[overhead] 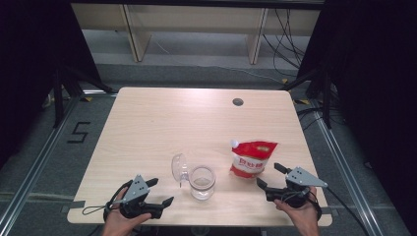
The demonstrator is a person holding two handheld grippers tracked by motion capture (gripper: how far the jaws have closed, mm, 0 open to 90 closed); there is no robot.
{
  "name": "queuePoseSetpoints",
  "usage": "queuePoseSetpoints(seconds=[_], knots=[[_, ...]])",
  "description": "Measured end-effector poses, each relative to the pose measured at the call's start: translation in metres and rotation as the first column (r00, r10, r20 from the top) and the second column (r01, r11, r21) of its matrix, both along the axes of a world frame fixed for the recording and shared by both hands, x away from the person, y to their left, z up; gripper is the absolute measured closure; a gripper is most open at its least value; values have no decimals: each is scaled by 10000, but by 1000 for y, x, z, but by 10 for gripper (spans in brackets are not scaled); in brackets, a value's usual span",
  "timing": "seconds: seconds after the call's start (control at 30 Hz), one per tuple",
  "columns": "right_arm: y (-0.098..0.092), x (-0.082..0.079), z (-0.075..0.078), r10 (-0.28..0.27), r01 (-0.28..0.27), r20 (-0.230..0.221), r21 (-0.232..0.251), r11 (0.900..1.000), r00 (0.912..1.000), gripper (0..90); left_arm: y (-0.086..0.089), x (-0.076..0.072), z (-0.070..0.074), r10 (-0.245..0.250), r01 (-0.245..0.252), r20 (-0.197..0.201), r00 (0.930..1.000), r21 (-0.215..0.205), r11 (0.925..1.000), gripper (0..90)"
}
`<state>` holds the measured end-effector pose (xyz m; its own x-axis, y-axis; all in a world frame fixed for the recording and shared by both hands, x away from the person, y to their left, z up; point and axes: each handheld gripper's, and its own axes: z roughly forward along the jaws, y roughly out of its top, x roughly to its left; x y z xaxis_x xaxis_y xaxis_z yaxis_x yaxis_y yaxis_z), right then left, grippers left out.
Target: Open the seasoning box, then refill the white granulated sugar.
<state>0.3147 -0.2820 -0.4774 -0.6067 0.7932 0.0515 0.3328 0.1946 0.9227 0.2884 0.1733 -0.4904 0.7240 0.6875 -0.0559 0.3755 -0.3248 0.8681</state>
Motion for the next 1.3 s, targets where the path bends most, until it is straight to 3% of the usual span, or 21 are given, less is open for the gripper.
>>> queuePoseSetpoints(seconds=[0.27,0.33,0.5,0.57,0.77,0.8,0.87,1.03,1.07,1.23,1.3], knots=[[2,10,1,141,-133,318,-223,9997,9994,157,0,-5,-1,158,-161,-148,9998,-219,9996,177],[2,12,1,148,-141,292,-242,9996,9995,157,3,-4,-1,-17,17,39,10000,4,10000,177],[2,19,0,221,-213,419,-188,9996,9989,153,3,-4,-1,90,-91,49,9999,106,9999,177],[2,21,0,310,-296,565,-250,9992,9979,153,1,-5,-3,140,-142,-172,9998,-78,9999,177],[3,26,-1,413,-401,385,-323,9987,9984,153,1,-7,-3,-118,118,-59,9999,99,9999,177],[4,29,0,461,-445,628,-265,9987,9970,153,1,-8,-4,5,-7,-200,9998,-88,10000,177],[5,31,-1,495,-479,773,-223,9986,9958,153,3,-7,-4,-6,7,-134,9999,42,10000,178],[4,42,-4,867,-865,781,-58,9962,9932,150,0,-8,-4,-16,16,-172,9999,-26,10000,179],[3,47,-5,1137,-1140,939,-31,9935,9891,153,0,-8,-5,-54,55,-121,9999,106,9999,179],[6,50,-7,1373,-1385,741,125,9903,9878,168,0,-8,-5,3,-3,-99,10000,8,10000,180],[8,52,-7,1424,-1426,1216,-68,9898,9823,212,1,-7,-5,-148,147,74,9999,176,9997,180]])
